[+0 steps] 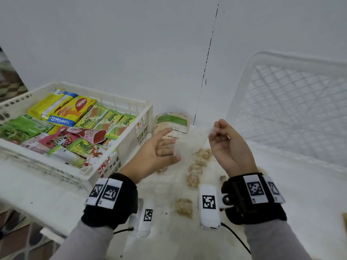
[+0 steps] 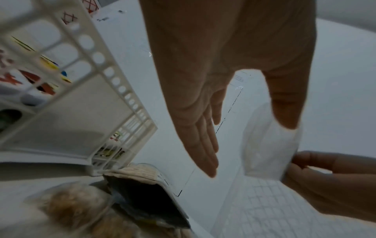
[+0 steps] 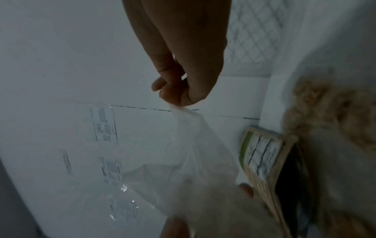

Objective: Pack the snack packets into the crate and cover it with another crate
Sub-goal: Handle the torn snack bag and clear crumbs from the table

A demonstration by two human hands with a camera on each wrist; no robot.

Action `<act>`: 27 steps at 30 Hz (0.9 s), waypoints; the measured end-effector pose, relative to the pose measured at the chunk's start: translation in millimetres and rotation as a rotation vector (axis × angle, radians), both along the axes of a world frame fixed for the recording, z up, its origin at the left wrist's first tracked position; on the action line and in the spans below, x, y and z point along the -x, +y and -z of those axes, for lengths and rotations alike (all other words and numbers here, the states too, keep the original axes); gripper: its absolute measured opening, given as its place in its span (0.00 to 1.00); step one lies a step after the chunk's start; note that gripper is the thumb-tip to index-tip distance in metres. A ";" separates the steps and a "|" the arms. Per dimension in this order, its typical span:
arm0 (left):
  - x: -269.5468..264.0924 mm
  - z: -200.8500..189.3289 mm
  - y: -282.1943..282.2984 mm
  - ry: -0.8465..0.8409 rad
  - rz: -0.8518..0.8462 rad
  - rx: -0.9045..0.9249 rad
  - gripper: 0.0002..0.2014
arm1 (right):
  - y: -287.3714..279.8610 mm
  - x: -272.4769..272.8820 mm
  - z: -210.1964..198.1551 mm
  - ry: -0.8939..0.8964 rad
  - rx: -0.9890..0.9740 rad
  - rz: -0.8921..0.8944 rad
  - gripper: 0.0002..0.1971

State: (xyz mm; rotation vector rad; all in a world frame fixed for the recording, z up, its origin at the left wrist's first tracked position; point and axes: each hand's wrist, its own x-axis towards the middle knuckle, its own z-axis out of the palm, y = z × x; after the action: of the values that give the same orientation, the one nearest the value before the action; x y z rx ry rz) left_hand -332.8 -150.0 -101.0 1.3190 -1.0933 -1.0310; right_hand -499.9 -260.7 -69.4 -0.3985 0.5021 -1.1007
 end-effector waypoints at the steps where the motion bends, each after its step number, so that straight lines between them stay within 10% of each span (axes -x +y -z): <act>1: 3.8 0.1 4.3 0.050 0.001 -0.001 0.40 | 0.7 0.8 2.1 -0.077 -0.072 0.011 0.14; 14: 34.1 19.6 24.1 0.220 0.020 -0.072 0.29 | 11.6 1.7 30.3 -0.281 -0.251 -0.022 0.16; 18: 38.6 22.4 24.7 0.147 -0.219 -0.009 0.07 | 20.5 -4.0 37.0 0.100 -0.053 -0.107 0.14; 23: 34.7 30.2 26.2 -0.179 -0.395 -0.061 0.12 | 52.4 -16.7 51.3 1.067 0.697 0.024 0.10; 27: 37.4 26.4 29.8 -0.364 -0.369 -0.045 0.08 | 69.1 -27.9 55.1 1.080 0.854 -0.045 0.13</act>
State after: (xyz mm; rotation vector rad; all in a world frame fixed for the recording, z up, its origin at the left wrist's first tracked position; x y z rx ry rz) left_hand -370.2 -120.2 -127.4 1.7134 -1.0395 -0.5577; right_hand -472.0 -191.6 -124.5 -1.7903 0.9314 -0.9427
